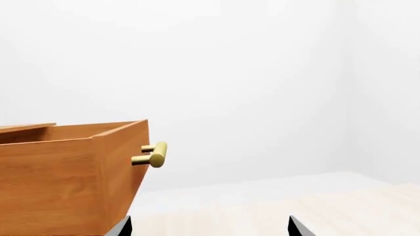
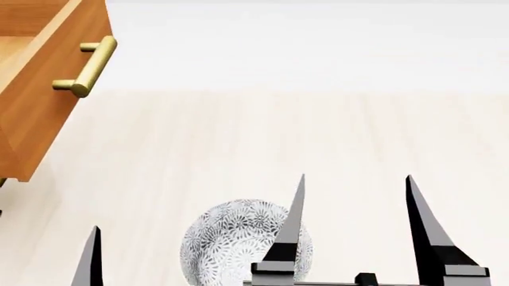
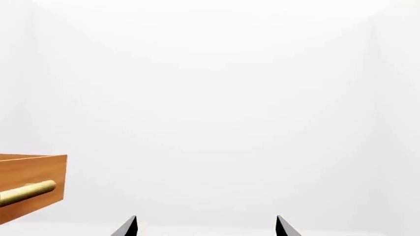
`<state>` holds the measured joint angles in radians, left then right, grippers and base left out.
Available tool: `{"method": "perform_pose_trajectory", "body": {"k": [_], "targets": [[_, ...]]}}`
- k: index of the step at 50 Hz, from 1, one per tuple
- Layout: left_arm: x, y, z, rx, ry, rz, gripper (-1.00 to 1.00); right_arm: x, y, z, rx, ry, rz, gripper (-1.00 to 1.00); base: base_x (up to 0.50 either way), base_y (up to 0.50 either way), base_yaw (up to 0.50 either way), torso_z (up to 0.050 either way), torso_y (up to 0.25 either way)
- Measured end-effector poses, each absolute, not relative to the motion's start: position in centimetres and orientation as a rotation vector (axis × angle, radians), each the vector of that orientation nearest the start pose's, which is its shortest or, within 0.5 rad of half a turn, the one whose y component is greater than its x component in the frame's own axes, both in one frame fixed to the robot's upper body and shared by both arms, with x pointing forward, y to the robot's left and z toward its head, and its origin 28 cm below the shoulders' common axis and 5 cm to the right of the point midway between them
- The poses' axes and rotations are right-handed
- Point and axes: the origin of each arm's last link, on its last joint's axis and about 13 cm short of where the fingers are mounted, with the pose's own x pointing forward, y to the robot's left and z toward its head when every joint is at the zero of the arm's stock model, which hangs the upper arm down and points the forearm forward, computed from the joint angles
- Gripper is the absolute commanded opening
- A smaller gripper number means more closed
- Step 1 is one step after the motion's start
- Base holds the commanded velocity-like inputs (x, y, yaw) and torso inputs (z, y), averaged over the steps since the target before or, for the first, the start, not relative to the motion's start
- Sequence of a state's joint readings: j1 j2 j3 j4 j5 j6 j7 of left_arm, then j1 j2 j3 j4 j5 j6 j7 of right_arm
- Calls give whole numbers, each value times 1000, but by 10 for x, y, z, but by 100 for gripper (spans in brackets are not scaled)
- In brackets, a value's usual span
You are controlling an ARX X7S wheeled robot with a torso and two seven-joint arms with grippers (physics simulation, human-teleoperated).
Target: Put the bowl on top of the cabinet.
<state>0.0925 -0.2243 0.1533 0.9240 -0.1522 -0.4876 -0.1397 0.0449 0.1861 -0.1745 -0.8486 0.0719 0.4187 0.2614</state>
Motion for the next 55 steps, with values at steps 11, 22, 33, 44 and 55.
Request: {"method": "perform_pose_trajectory", "body": {"k": [11, 22, 33, 44, 55], "targets": [[152, 198, 145, 31, -304, -163, 100, 178, -86, 160, -67, -454, -8, 100, 0, 386, 0, 0, 0], [152, 199, 144, 31, -302, -163, 100, 177, -85, 160, -88, -453, -2, 100, 0, 500, 0, 0, 0], [152, 198, 144, 31, -300, -164, 100, 177, -85, 160, -93, -454, 1, 100, 0, 500, 0, 0, 0], [152, 198, 144, 31, -297, -166, 100, 176, -85, 161, -91, -454, 1, 100, 0, 500, 0, 0, 0], [152, 198, 143, 29, -295, -165, 100, 176, -85, 161, -83, -453, -1, 100, 0, 500, 0, 0, 0]]}}
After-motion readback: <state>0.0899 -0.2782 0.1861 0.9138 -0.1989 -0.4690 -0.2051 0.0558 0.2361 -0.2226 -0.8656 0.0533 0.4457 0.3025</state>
